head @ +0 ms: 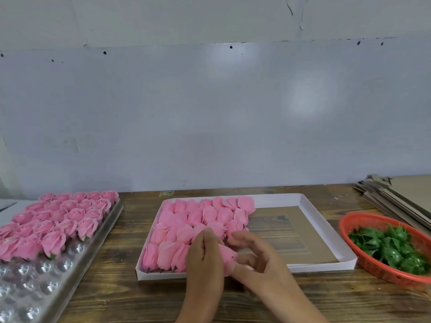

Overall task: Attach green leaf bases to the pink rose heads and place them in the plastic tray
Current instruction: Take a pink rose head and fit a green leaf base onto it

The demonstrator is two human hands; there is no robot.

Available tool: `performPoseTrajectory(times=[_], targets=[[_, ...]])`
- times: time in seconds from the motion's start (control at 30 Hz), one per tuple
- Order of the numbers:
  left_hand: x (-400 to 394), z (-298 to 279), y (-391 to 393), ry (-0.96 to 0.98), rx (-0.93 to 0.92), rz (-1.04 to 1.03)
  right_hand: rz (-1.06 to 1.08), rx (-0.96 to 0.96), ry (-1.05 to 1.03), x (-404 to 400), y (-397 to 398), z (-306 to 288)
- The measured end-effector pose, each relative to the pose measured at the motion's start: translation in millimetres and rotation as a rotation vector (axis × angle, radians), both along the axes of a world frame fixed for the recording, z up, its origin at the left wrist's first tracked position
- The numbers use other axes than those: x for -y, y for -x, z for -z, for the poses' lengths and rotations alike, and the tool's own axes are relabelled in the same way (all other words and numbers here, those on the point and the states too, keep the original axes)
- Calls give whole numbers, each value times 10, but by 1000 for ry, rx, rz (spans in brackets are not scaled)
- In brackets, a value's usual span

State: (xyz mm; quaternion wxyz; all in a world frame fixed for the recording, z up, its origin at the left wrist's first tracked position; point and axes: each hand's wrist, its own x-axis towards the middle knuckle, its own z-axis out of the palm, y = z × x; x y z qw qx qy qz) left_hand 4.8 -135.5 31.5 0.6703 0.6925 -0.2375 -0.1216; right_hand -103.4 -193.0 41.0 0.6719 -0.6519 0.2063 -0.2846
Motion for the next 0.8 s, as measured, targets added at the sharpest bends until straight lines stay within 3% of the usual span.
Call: performPoseTrajectory(times=[0.17,0.33,0.47,0.57,0.7,0.8], targets=[[21,35,63,-17,-78,8,86,-76,231,13,19,34],[36,5,96,-67,-164,127,158,-114,271,50,22,90],[-18,1,79,-110,63,178,196,-94,311,21,-6,107],[-47,13,4,-75,242,145,106,-2,118,27,7,45],[-27,60,-41,-30,308,84,-3,27,82,46,53,-6],[-49,20,-20,14,224,100,16,3,99,42,43,0]])
